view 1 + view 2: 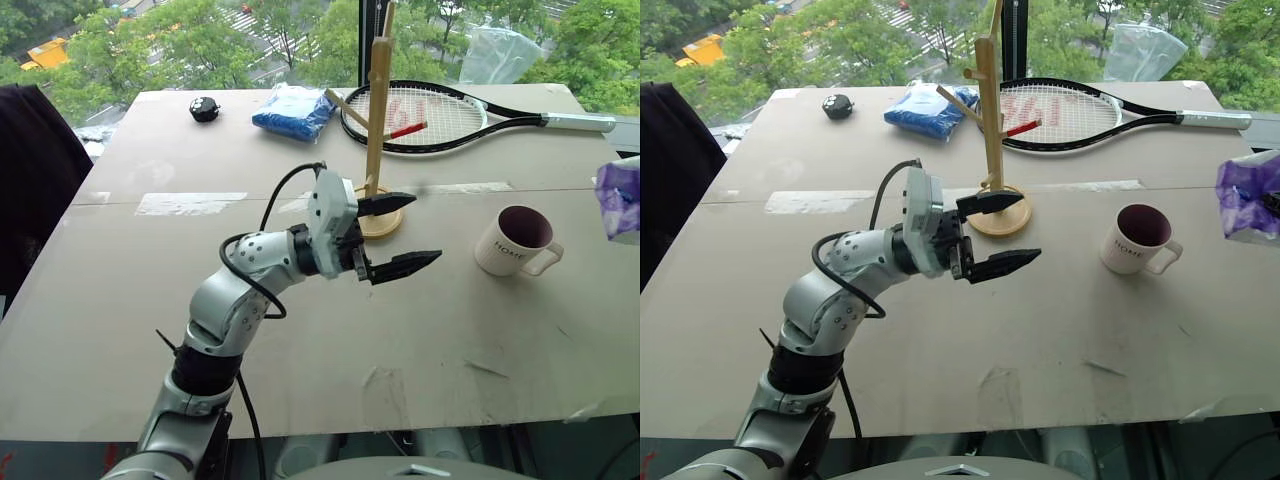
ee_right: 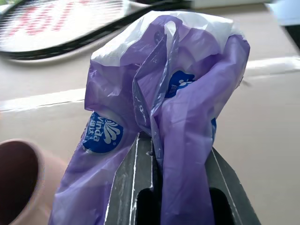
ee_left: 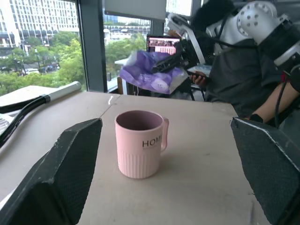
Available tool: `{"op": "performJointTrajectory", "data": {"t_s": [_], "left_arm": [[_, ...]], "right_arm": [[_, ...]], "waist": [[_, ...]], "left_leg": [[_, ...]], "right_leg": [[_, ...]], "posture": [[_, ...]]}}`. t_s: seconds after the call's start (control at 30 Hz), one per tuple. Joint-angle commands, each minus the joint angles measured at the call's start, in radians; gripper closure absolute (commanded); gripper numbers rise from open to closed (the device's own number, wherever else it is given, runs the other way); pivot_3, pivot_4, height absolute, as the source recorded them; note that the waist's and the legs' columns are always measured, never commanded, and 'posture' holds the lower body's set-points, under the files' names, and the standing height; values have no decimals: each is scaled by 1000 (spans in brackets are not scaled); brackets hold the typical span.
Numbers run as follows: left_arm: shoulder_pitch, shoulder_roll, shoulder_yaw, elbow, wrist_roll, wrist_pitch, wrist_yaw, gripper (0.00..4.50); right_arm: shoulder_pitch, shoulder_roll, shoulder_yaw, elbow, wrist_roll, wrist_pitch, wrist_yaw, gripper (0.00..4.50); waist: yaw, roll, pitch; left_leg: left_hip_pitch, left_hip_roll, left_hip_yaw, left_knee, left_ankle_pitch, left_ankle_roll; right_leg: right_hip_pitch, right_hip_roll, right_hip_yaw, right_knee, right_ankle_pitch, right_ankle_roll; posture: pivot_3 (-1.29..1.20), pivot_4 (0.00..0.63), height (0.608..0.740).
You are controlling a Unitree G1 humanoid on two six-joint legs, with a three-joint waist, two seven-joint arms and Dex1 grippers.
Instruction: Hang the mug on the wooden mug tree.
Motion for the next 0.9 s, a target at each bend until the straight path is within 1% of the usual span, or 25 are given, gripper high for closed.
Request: {"op": "performJointTrajectory", "data": {"t_s": [0.03,0.1,0.13,0.2,0.33,0.37,0.43,0.5,0.57,0.6,0.7,0.8,0.83,0.9], "left_arm": [[-57,-38,-36,56,37,-43,-12,0],[-88,-68,-45,96,47,-59,-18,0],[-101,-80,-48,112,52,-67,-24,0],[-116,-96,-52,133,61,-78,-34,0],[-119,-103,-54,145,70,-87,-45,0],[-114,-100,-55,143,71,-88,-48,0],[-109,-98,-56,141,75,-90,-52,0],[-96,-90,-57,130,76,-83,-55,0],[-87,-83,-61,119,75,-75,-60,0],[-85,-78,-65,114,75,-70,-63,0],[-76,-64,-75,104,72,-61,-78,0],[-67,-46,-99,99,82,-53,-97,0],[-65,-40,-108,98,88,-50,-102,0],[-65,-27,-123,99,100,-45,-109,0]], "right_arm": [[-6,-13,-25,91,-70,-97,-4,4439],[-17,-9,-7,165,-110,-162,2,3426],[-26,-8,0,201,-124,-188,8,3152],[-46,-10,6,253,-141,-222,21,2153],[-72,-15,6,290,-164,-262,17,261],[-69,-19,5,286,-175,-272,14,21],[-63,-26,4,282,-192,-288,13,21],[-6,-46,-9,229,-222,-343,39,21],[57,-53,-35,136,-216,-359,90,21],[90,-51,-50,75,-196,-345,121,21],[206,-19,-94,-158,-98,-225,192,21],[340,118,-72,-453,-19,-133,135,21],[363,164,-60,-515,-8,-117,102,21],[387,233,-36,-595,6,-93,54,21]], "waist": [[-3,1,-1],[-5,1,-1],[-5,1,-1],[-9,2,-1],[-10,4,-2],[-9,4,-2],[-7,4,-2],[-4,4,-3],[-5,5,-3],[-5,5,-3],[-5,5,-3],[-6,2,-4],[-6,0,-5],[-4,2,-4]], "left_leg": [[0,0,1,0,0,0],[0,0,2,0,0,0],[0,0,2,0,0,0],[1,0,4,0,0,1],[2,0,8,0,0,1],[2,1,8,0,1,1],[2,1,8,0,1,1],[2,1,8,0,1,1],[2,1,8,0,1,1],[2,1,8,0,1,1],[1,1,8,0,1,2],[2,3,7,1,0,1],[1,4,5,0,0,1],[1,5,4,2,0,1]], "right_leg": [[0,0,1,0,0,0],[0,0,1,0,0,0],[0,0,2,0,0,1],[0,0,4,0,1,1],[0,1,8,1,1,2],[0,2,9,1,2,3],[0,2,9,1,2,3],[0,2,9,1,2,3],[-1,1,9,1,2,3],[-1,1,9,0,2,4],[-1,1,9,1,2,4],[-1,4,9,1,2,4],[-1,4,9,0,2,4],[0,5,10,1,3,2]], "posture": [[0,150,740],[0,150,740],[0,150,740],[0,150,740],[0,150,740],[0,150,740],[0,150,740],[0,150,740],[0,150,740],[0,150,740],[0,150,740],[0,150,740],[0,150,740],[0,150,740]]}}
